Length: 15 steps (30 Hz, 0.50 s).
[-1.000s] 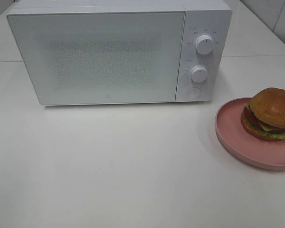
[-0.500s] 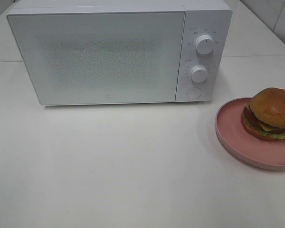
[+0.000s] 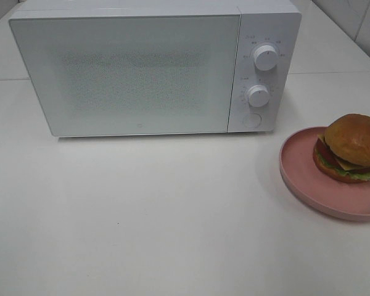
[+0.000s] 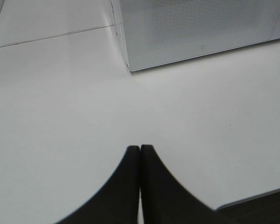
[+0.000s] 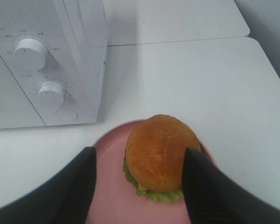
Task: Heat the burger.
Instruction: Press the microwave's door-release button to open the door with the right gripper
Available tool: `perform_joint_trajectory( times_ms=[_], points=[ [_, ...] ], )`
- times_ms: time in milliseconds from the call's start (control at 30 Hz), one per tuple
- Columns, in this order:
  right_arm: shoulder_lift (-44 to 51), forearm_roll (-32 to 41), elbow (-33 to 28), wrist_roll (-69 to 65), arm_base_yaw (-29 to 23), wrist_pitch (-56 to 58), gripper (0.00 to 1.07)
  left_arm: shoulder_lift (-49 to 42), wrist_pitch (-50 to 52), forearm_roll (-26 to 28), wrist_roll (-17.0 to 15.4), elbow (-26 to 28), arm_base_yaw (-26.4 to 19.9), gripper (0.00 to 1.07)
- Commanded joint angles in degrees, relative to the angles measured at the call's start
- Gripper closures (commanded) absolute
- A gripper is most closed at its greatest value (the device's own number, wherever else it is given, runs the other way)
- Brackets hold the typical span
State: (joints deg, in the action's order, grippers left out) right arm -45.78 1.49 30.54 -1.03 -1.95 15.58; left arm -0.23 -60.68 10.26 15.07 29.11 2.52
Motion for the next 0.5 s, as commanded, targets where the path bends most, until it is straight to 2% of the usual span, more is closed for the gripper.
perform_joint_trajectory(
  times_ms=[33, 100, 133, 200, 233, 267, 333, 367, 433, 500],
  points=[
    [-4.0, 0.0, 0.3, 0.3, 0.0, -6.8, 0.7, -1.1, 0.6, 0.1, 0.0, -0.1, 0.2, 1.06],
    [-4.8, 0.0, 0.3, 0.3, -0.1, -7.8, 0.73, -1.1, 0.6, 0.1, 0.0, -0.1, 0.2, 1.06],
    [-6.6, 0.1, 0.3, 0.3, -0.1, -10.3, 0.82, -1.1, 0.6, 0.1, 0.0, -0.1, 0.2, 1.06],
    [-7.6, 0.1, 0.3, 0.2, -0.1, -11.5, 0.85, -1.1, 0.6, 0.1, 0.0, -0.1, 0.2, 1.06],
    [-9.2, 0.1, 0.3, 0.2, -0.1, -13.4, 0.91, -1.1, 0.6, 0.1, 0.0, -0.1, 0.2, 1.06],
    [-9.2, 0.1, 0.3, 0.2, -0.1, -13.4, 0.91, -1.1, 0.6, 0.1, 0.0, -0.1, 0.2, 1.06],
    [-11.8, 0.1, 0.3, -0.1, -0.2, -16.6, 1.0, -1.1, 0.6, 0.1, 0.0, -0.1, 0.2, 1.06],
    [-11.8, 0.1, 0.3, -0.1, -0.2, -16.6, 1.0, -1.1, 0.6, 0.1, 0.0, -0.1, 0.2, 1.06],
    [-14.8, 0.1, 0.3, -2.1, -0.2, -19.8, 1.07, -1.1, 0.6, 0.1, 0.0, -0.1, 0.2, 1.06],
    [-15.5, 0.1, 0.3, -2.6, -0.2, -20.5, 1.07, -1.1, 0.6, 0.1, 0.0, -0.1, 0.2, 1.06]
  ],
)
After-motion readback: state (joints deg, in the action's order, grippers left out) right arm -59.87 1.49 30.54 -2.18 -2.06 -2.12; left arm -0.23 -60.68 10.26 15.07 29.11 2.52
